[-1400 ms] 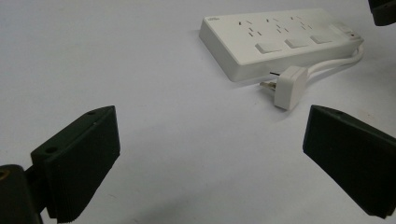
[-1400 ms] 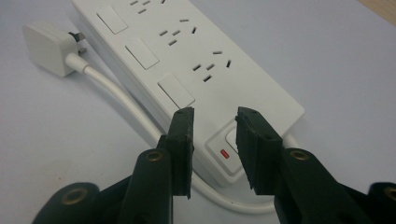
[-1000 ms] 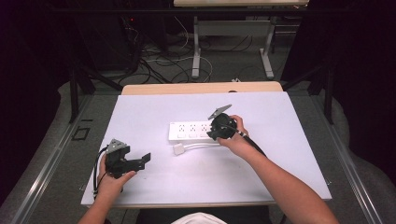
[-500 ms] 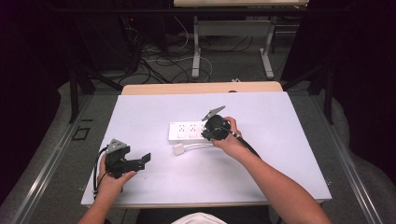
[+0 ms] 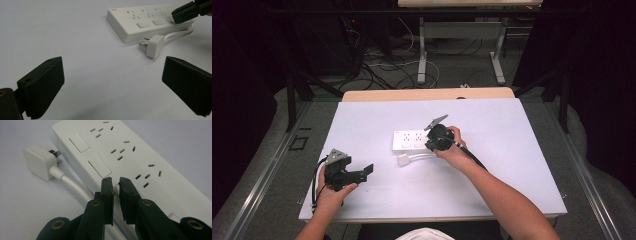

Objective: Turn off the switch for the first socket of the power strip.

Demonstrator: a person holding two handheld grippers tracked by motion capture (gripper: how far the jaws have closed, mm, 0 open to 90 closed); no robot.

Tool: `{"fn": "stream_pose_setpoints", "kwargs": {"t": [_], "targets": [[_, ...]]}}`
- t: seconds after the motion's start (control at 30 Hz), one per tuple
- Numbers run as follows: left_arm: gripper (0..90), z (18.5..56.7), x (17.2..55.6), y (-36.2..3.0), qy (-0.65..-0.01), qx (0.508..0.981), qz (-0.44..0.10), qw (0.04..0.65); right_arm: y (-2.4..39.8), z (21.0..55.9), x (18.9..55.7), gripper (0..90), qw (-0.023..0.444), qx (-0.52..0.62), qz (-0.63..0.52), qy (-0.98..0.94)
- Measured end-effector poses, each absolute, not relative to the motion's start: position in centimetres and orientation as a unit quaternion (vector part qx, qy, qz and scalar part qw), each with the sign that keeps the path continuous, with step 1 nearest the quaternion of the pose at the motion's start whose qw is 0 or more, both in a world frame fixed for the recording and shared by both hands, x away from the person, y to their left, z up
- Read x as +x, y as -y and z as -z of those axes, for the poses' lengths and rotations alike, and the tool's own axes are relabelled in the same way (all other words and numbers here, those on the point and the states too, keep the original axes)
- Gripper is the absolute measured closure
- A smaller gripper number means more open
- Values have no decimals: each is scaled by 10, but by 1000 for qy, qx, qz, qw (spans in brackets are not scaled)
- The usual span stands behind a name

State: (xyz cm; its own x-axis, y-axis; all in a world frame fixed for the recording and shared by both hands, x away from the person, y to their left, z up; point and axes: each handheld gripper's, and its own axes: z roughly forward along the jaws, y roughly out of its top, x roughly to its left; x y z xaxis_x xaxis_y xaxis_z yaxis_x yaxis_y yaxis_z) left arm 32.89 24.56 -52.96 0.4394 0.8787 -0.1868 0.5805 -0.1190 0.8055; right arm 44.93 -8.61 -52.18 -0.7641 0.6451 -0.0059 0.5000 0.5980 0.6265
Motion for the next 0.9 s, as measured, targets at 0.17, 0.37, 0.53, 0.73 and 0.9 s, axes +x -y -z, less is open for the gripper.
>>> {"fn": "stream_pose_setpoints", "kwargs": {"t": [0.17,0.37,0.53,0.73,0.9], "targets": [[39,530,329,-246,-501,728,-170,436,86,525,452,824,123,328,-311,-884],[39,530,329,-246,-501,728,-171,435,86,526,453,825,123,334,-314,-880],[39,530,329,-245,-501,728,-171,435,85,526,453,828,126,328,-315,-882],[39,530,329,-245,-500,729,-170,435,84,526,453,830,130,319,-318,-883],[39,530,329,-245,-499,730,-170,434,85,526,453,831,124,327,-317,-882]]}}
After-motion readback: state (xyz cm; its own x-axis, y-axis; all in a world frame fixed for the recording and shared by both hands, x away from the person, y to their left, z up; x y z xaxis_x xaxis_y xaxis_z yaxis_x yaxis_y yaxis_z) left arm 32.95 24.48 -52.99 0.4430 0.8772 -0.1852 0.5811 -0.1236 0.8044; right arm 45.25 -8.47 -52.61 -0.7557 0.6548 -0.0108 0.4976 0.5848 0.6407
